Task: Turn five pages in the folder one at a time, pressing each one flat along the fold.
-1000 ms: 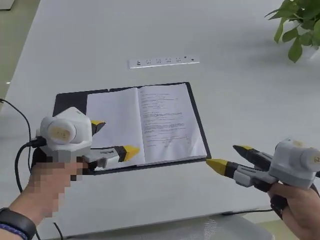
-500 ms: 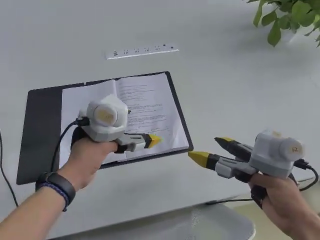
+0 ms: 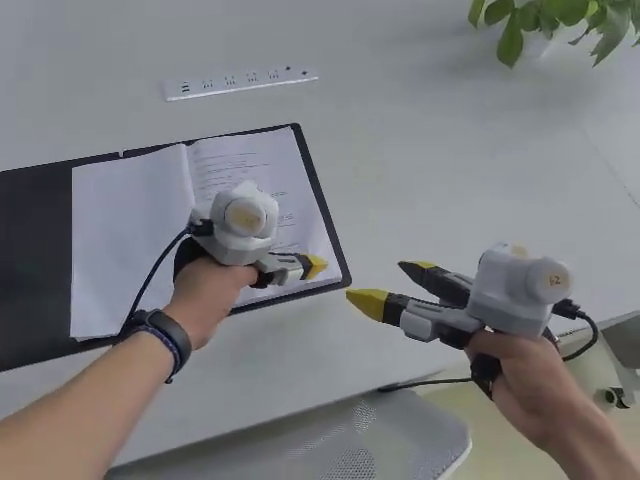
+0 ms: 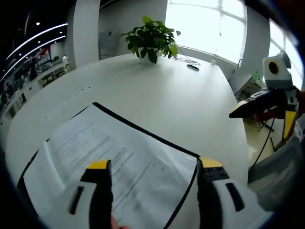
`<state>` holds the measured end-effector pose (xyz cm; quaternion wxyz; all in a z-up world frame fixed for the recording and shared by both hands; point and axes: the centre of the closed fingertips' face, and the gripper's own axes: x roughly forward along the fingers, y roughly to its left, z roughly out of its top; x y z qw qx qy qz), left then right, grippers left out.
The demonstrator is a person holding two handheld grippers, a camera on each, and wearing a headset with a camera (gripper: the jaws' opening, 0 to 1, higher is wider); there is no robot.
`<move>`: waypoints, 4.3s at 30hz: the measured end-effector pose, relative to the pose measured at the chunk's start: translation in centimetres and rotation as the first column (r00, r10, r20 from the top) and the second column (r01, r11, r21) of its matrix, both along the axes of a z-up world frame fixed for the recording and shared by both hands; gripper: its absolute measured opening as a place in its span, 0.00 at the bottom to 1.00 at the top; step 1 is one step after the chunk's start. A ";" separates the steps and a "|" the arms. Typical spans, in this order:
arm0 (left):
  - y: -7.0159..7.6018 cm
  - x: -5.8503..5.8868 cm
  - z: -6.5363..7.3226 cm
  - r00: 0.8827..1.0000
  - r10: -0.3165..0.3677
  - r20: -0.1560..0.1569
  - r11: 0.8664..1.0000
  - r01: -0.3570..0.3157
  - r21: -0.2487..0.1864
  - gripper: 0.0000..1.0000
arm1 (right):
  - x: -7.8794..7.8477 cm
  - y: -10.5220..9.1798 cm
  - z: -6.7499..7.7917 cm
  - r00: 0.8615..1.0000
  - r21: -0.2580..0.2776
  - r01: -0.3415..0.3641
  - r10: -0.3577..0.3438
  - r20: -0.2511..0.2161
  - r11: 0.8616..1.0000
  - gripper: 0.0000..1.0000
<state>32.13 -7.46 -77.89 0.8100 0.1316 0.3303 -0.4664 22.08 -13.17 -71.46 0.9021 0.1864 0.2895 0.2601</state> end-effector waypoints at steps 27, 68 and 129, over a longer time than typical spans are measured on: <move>-0.4 0.2 -2.4 0.998 -0.019 0.057 0.997 0.015 0.071 0.59 | 0.9 0.7 -0.8 0.999 0.035 -0.034 0.034 -0.019 0.999 0.66; -0.2 0.5 -1.9 1.000 0.031 0.000 0.999 -0.031 -0.035 0.42 | 9.4 6.0 -3.1 0.978 0.140 -0.192 0.201 -0.049 0.971 0.55; 1.8 -0.8 1.7 1.000 0.010 -0.011 0.996 -0.011 -0.087 0.62 | 9.4 5.7 -3.9 0.975 0.384 -0.087 0.158 -0.158 0.919 0.00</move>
